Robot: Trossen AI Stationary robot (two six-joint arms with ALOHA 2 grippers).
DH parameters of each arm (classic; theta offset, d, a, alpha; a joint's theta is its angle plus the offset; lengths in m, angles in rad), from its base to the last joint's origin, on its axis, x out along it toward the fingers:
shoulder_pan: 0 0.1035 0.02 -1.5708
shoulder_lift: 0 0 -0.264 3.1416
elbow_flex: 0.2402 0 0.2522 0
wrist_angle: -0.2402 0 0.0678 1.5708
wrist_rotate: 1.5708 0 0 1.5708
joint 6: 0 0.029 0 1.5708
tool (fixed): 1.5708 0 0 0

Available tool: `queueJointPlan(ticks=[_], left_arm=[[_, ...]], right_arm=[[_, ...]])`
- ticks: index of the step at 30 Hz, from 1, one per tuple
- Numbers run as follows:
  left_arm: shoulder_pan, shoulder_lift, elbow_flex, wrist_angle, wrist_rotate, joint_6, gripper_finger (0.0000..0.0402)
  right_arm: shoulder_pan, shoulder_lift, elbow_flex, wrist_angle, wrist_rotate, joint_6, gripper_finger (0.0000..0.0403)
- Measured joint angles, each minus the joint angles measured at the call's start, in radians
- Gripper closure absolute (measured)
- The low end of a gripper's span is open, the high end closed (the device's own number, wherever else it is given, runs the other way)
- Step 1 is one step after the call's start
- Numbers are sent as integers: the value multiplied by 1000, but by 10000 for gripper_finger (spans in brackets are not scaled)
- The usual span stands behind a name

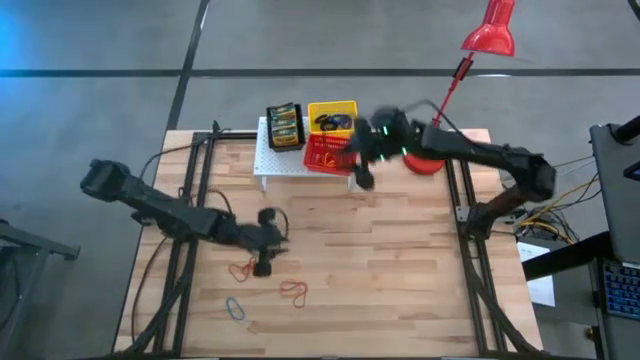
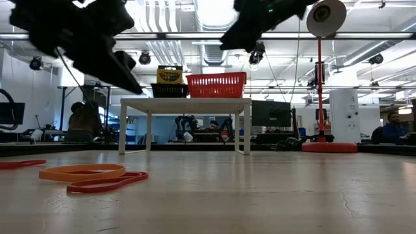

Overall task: Pick & Place Office Desk Supplies
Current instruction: Put the orange rubber band into the red bin on the shelf

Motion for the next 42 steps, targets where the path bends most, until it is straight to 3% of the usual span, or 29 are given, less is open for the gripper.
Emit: queueJointPlan(ticks=[8, 15, 22, 30, 37, 42], left_arm=[[-154, 193, 18, 89, 89, -112, 255], [-193, 350, 18, 226, 109, -192, 226], [-195, 451, 44, 270, 104, -208, 277], [-193, 437, 51, 254, 110, -223, 393], [-181, 307, 57, 252, 26, -217, 398], [-156, 214, 57, 190, 20, -233, 399]], right_arm=[[286, -156, -380, 320, 180, 107, 202], [448, -180, -568, 542, 382, 204, 202], [474, -182, -633, 581, 449, 272, 202], [472, -175, -646, 602, 449, 280, 202], [472, -168, -647, 625, 451, 262, 202], [472, -139, -647, 664, 451, 250, 202]])
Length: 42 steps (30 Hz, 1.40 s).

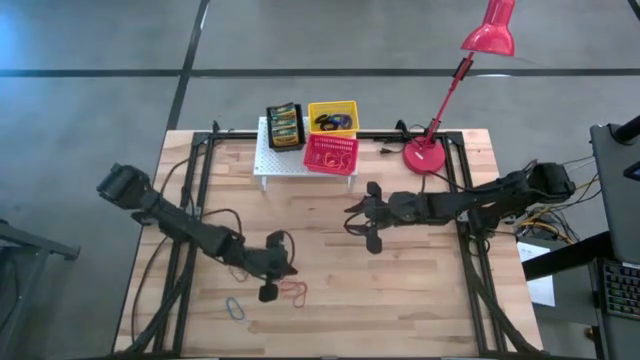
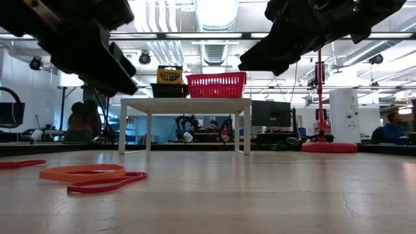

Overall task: Pick & Place Office Desk Supplies
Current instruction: Put the orange rubber band into the red bin on the shelf

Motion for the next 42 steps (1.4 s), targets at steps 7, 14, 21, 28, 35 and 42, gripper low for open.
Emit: queueJointPlan(ticks=[7, 14, 21, 28, 35, 42], left_arm=[[-1, 20, -26, -62, 82, -42, 339], [7, 131, -28, -1, 95, -81, 246], [11, 197, -27, 16, 95, -116, 289], [12, 194, -7, 9, 125, -105, 393], [36, 86, 109, -91, 5, 45, 399], [159, -8, 241, -270, -173, 280, 400]], right_arm=[[0, 20, -1, 7, 0, 0, 202], [0, 37, -2, 15, 0, 0, 202], [0, 38, -2, 18, -1, 0, 202], [0, 38, -2, 16, -2, 0, 202], [0, 38, -2, 17, -2, 0, 202], [1, 20, -3, -7, 62, -52, 202]])
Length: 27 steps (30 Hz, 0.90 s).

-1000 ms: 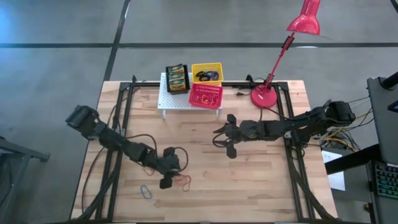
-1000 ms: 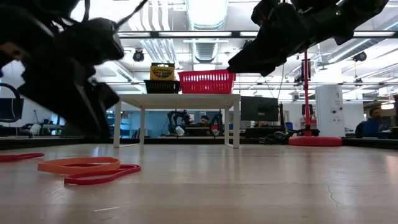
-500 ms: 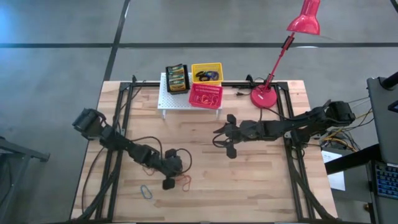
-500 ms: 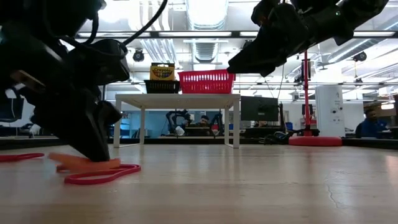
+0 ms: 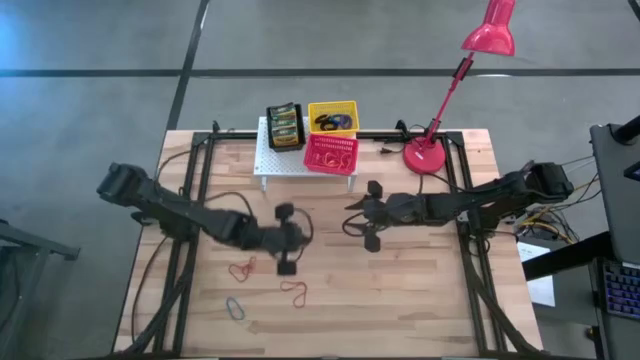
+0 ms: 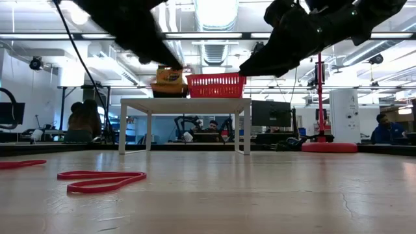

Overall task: Pick & Place Office Desk Supplies
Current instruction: Put the orange rubber band into the red bin on the shelf

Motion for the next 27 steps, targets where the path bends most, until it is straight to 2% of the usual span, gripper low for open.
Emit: queueJointPlan(ticks=[7, 10, 13, 18, 22, 27], left_arm=[[247, 2, 135, 19, -11, 267, 401], [358, 8, 182, 82, -7, 321, 401], [472, 11, 206, 134, 46, 324, 401], [648, 13, 206, 149, 212, 308, 397], [711, 49, 205, 189, 298, 282, 387], [715, 97, 205, 226, 306, 301, 364]], right_arm=[[0, -101, -1, -141, 206, -21, 202], [0, -132, -1, -166, 250, -49, 202], [-2, -157, -1, -164, 251, -91, 202], [-2, -181, -1, -174, 267, -144, 202], [-7, -182, -1, -173, 280, -154, 202], [-9, -178, -1, -174, 281, -154, 202]])
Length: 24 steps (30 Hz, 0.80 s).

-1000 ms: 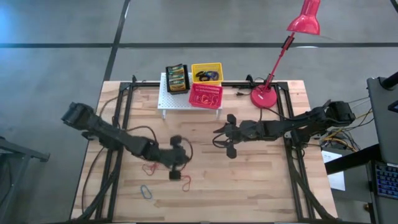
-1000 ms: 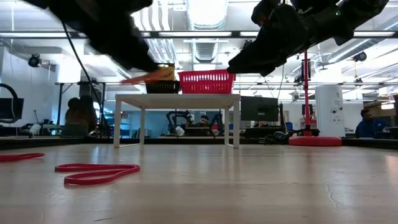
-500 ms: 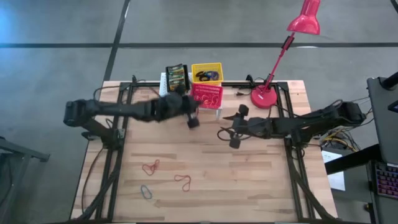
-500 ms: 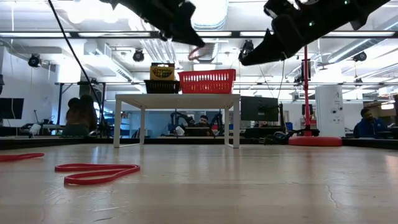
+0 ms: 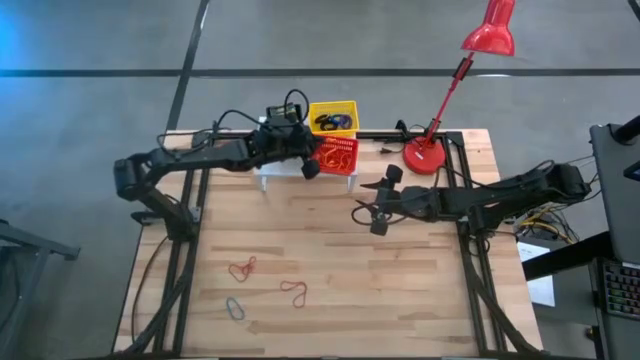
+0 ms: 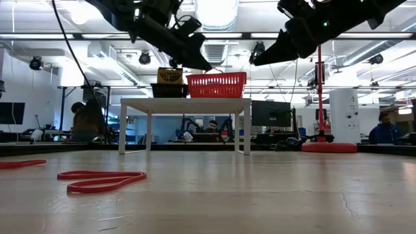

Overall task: Pick & Place Office Desk Supplies
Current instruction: Put the orange rubber band into the red bin on the shelf, then put the red rubber band into the red bin on the shelf

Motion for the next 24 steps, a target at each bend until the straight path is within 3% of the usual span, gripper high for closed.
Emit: queueJointPlan(ticks=[10, 15, 21, 24], left_arm=[[-6, -23, -1, -58, -1, -1, 260], [-46, -108, -1, -97, -2, -4, 232], [-212, -229, 0, -193, -21, 120, 235], [-337, -261, 0, -326, -135, 174, 242]], right_arm=[[0, 0, -6, -1, 0, 5, 202], [0, 0, -17, 2, 0, 32, 202], [0, 0, -45, 81, -9, 34, 202], [0, 0, -75, 178, -13, 34, 202]])
